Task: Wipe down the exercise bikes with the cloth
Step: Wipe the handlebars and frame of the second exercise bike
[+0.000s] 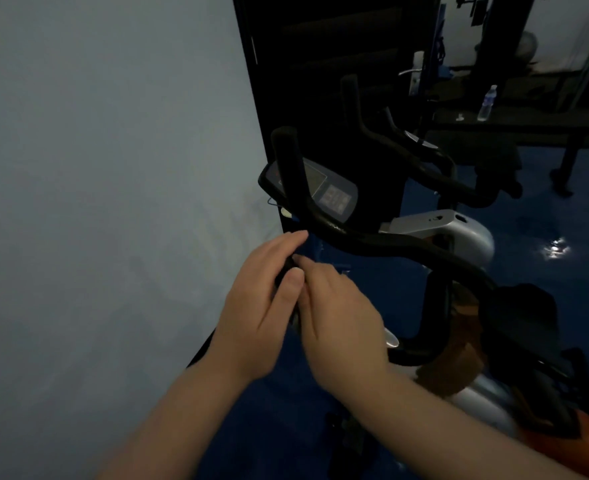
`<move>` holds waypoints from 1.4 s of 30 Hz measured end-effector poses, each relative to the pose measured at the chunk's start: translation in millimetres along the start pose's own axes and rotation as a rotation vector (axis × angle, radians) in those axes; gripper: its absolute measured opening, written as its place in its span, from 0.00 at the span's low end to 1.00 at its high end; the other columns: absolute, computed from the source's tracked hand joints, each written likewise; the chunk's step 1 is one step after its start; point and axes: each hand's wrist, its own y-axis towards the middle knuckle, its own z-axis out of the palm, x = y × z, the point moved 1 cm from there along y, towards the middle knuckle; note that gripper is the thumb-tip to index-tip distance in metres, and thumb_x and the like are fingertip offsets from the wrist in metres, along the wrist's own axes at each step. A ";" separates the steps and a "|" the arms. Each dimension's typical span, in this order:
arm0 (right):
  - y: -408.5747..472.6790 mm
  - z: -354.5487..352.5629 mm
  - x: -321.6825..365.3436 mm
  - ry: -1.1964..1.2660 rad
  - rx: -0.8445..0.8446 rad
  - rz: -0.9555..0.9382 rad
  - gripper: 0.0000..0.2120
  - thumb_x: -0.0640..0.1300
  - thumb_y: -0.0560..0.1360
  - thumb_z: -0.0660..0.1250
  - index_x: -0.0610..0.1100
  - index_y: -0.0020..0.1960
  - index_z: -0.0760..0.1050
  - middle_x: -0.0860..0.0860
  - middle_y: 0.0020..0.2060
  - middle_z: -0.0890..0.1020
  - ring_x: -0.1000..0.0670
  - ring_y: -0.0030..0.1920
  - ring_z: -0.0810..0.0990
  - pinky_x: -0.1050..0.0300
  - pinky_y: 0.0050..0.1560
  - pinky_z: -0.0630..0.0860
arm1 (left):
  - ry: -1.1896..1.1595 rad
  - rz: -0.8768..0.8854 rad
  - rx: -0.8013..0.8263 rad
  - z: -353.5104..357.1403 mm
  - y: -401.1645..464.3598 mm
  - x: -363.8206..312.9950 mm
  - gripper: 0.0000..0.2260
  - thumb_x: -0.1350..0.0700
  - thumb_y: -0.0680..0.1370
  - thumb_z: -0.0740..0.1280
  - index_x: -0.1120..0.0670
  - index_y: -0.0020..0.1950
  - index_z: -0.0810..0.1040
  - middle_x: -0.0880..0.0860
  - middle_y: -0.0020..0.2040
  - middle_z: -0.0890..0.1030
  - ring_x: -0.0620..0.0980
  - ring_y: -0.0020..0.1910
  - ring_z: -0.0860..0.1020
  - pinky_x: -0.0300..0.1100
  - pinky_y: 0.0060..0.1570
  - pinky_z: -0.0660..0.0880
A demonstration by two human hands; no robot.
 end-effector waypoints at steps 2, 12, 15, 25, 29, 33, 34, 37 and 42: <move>-15.9 -7.3 -6.1 -0.102 0.059 -0.045 0.20 0.47 0.81 0.53 0.45 0.72 0.65 0.51 0.62 0.76 0.49 0.50 0.77 0.52 0.48 0.76 | 0.102 0.078 0.046 -1.8 5.8 0.4 0.19 0.48 0.81 0.53 0.50 0.70 0.69 0.45 0.67 0.73 0.41 0.68 0.69 0.39 0.68 0.66; -56.4 -17.0 -56.8 -0.054 -0.086 0.103 0.16 0.46 0.80 0.52 0.45 0.62 0.74 0.50 0.52 0.79 0.51 0.51 0.76 0.56 0.53 0.72 | 0.716 0.471 0.203 29.5 2.2 -2.7 0.16 0.52 0.80 0.56 0.55 0.60 0.80 0.49 0.56 0.82 0.49 0.61 0.77 0.49 0.75 0.51; -89.3 -4.9 -57.0 -0.082 -0.213 0.099 0.20 0.44 0.79 0.54 0.42 0.71 0.66 0.47 0.65 0.71 0.49 0.65 0.70 0.52 0.66 0.68 | 0.792 0.417 0.193 44.9 -5.4 -1.1 0.18 0.51 0.81 0.53 0.53 0.54 0.82 0.47 0.48 0.83 0.50 0.51 0.80 0.48 0.72 0.52; -75.5 -8.3 -69.0 0.216 -0.223 0.496 0.26 0.57 0.80 0.44 0.51 0.77 0.51 0.62 0.76 0.50 0.66 0.73 0.43 0.63 0.75 0.46 | 0.797 0.321 -0.056 65.5 -8.8 -0.8 0.16 0.53 0.81 0.54 0.51 0.40 0.78 0.47 0.35 0.78 0.51 0.39 0.76 0.45 0.67 0.57; -87.1 1.9 -58.6 0.266 -0.269 0.502 0.27 0.61 0.78 0.41 0.57 0.76 0.46 0.67 0.75 0.45 0.68 0.72 0.40 0.68 0.72 0.43 | 0.801 0.314 -0.097 68.9 -9.1 2.5 0.15 0.54 0.80 0.56 0.51 0.38 0.78 0.47 0.34 0.78 0.51 0.38 0.75 0.46 0.66 0.57; -68.8 -17.9 -74.5 0.190 -0.227 0.450 0.21 0.52 0.82 0.47 0.50 0.72 0.63 0.61 0.75 0.56 0.66 0.74 0.45 0.57 0.76 0.48 | 0.828 0.350 -0.098 68.0 -8.2 4.0 0.15 0.54 0.80 0.56 0.51 0.38 0.78 0.48 0.35 0.78 0.52 0.38 0.75 0.47 0.64 0.60; -75.0 -19.0 -73.9 0.186 -0.227 0.415 0.20 0.52 0.82 0.48 0.52 0.72 0.64 0.63 0.74 0.56 0.66 0.74 0.46 0.58 0.76 0.49 | 0.826 0.360 -0.098 67.8 -8.4 4.4 0.15 0.54 0.80 0.56 0.51 0.38 0.78 0.48 0.35 0.78 0.51 0.38 0.75 0.47 0.64 0.60; -110.6 -13.8 -67.3 0.189 -0.305 0.346 0.21 0.50 0.81 0.52 0.54 0.73 0.61 0.68 0.73 0.55 0.63 0.74 0.53 0.62 0.74 0.53 | 0.805 0.370 -0.116 68.7 -9.0 5.6 0.15 0.53 0.80 0.55 0.51 0.38 0.77 0.48 0.34 0.78 0.51 0.37 0.75 0.46 0.64 0.59; -99.2 -24.8 -72.0 0.027 -0.463 0.211 0.17 0.48 0.78 0.62 0.40 0.63 0.76 0.48 0.66 0.73 0.52 0.68 0.68 0.57 0.69 0.65 | 0.802 0.393 -0.159 71.2 -8.4 8.6 0.16 0.53 0.80 0.55 0.52 0.37 0.77 0.48 0.34 0.78 0.52 0.37 0.75 0.48 0.62 0.61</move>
